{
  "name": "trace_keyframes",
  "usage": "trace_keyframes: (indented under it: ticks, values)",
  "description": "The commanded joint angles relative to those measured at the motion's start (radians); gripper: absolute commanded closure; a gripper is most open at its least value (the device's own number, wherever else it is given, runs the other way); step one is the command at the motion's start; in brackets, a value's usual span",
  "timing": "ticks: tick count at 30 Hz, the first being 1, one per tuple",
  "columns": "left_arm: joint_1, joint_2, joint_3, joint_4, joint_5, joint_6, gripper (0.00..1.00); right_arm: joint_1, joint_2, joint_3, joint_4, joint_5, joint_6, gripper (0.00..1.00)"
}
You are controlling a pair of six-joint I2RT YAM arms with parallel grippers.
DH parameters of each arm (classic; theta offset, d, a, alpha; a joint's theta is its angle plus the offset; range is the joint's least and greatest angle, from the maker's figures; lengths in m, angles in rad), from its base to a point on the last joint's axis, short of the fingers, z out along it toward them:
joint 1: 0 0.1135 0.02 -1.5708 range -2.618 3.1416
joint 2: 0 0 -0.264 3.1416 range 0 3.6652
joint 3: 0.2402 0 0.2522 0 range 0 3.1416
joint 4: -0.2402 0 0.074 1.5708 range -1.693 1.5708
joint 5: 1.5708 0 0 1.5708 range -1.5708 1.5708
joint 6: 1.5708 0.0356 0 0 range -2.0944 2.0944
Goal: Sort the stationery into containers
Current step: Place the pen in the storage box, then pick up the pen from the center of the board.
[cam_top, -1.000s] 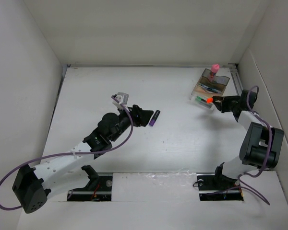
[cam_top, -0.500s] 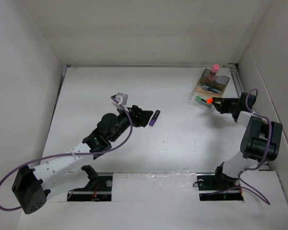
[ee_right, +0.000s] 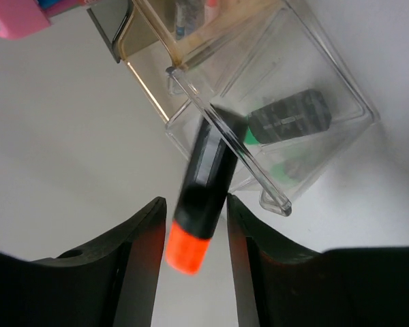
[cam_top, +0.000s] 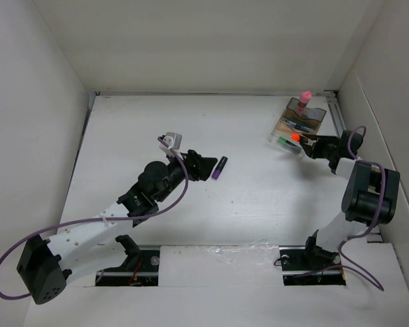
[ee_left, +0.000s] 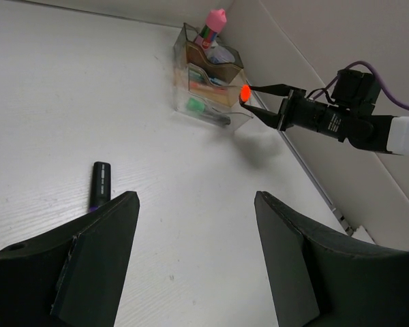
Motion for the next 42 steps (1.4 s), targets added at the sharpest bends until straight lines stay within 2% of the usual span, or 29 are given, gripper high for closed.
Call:
trace_keyframes:
  ticks: [1, 5, 6, 9, 14, 15, 17, 18, 19, 20, 21, 23, 27, 28, 29, 31, 32, 33, 35, 37, 38, 39, 42]
  values:
    - [0.0, -0.006, -0.004, 0.041, -0.003, -0.006, 0.34, -0.007, 0.019, 0.015, 0.127, -0.059, 0.046, 0.53]
    - [0.0, 0.003, -0.004, 0.05, -0.003, -0.006, 0.34, -0.007, -0.009, 0.015, 0.145, -0.08, 0.072, 0.49]
    - [0.0, 0.003, -0.004, 0.05, -0.003, -0.006, 0.34, -0.007, -0.02, 0.015, 0.145, -0.08, 0.072, 0.43]
    - [0.0, 0.014, 0.006, 0.05, -0.003, -0.006, 0.34, -0.007, -0.046, 0.024, 0.145, -0.08, 0.072, 0.34]
    - [0.0, 0.014, 0.006, 0.05, -0.015, -0.006, 0.34, 0.013, -0.138, 0.033, 0.121, -0.117, -0.032, 0.34]
    - [0.0, 0.014, 0.006, 0.041, -0.015, -0.006, 0.34, 0.042, -0.183, 0.053, 0.069, -0.102, -0.07, 0.33]
    - [0.0, 0.014, 0.006, 0.041, -0.015, -0.006, 0.34, 0.086, -0.233, 0.076, -0.008, -0.038, -0.205, 0.19]
    - [0.0, 0.014, 0.006, 0.041, -0.015, -0.006, 0.34, 0.147, -0.259, 0.102, -0.082, -0.002, -0.253, 0.0]
    - [0.0, 0.014, 0.006, 0.041, -0.027, -0.006, 0.34, 0.183, -0.311, 0.116, -0.12, 0.039, -0.343, 0.0]
    - [0.0, 0.014, 0.006, 0.041, -0.041, -0.006, 0.34, 0.223, -0.336, 0.133, -0.158, 0.088, -0.389, 0.0]
    - [0.0, 0.014, 0.006, 0.041, -0.041, 0.004, 0.34, 0.311, -0.359, 0.151, -0.231, 0.208, -0.429, 0.0]
    - [0.0, 0.014, 0.006, 0.032, -0.041, 0.004, 0.34, 0.396, -0.417, 0.203, -0.292, 0.295, -0.521, 0.0]
    - [0.0, 0.025, 0.006, 0.032, -0.061, 0.004, 0.34, 0.615, -0.506, 0.3, -0.445, 0.508, -0.637, 0.0]
    - [0.0, 0.034, 0.006, 0.032, -0.061, 0.004, 0.34, 0.666, -0.518, 0.315, -0.47, 0.639, -0.646, 0.0]
    - [0.0, 0.034, 0.006, 0.032, -0.061, 0.004, 0.34, 0.738, -0.518, 0.315, -0.486, 0.685, -0.646, 0.0]
    - [0.0, 0.054, 0.006, 0.032, -0.061, 0.013, 0.34, 0.738, -0.488, 0.294, -0.487, 0.65, -0.612, 0.0]
    - [0.0, 0.054, 0.016, 0.032, -0.061, 0.013, 0.34, 0.658, -0.442, 0.335, -0.567, 0.571, -0.612, 0.0]
    - [0.0, 0.069, 0.016, 0.032, -0.07, 0.013, 0.34, 0.618, -0.32, 0.378, -0.629, 0.479, -0.635, 0.0]
    - [0.0, 0.083, 0.025, 0.032, -0.071, 0.013, 0.35, 0.593, -0.236, 0.447, -0.695, 0.318, -0.667, 0.0]
    - [0.0, 0.103, 0.025, 0.032, -0.071, 0.013, 0.35, 0.669, -0.256, 0.499, -0.695, 0.399, -0.655, 0.0]
    - [0.0, 0.103, 0.025, 0.032, -0.081, 0.013, 0.35, 0.706, -0.273, 0.536, -0.715, 0.527, -0.643, 0.0]
    - [0.0, 0.114, 0.025, 0.023, -0.081, 0.022, 0.37, 0.779, -0.282, 0.643, -0.777, 0.582, -0.643, 0.0]
    - [0.0, 0.114, 0.037, 0.014, -0.101, 0.022, 0.38, 0.852, -0.311, 0.752, -0.83, 0.615, -0.611, 0.0]
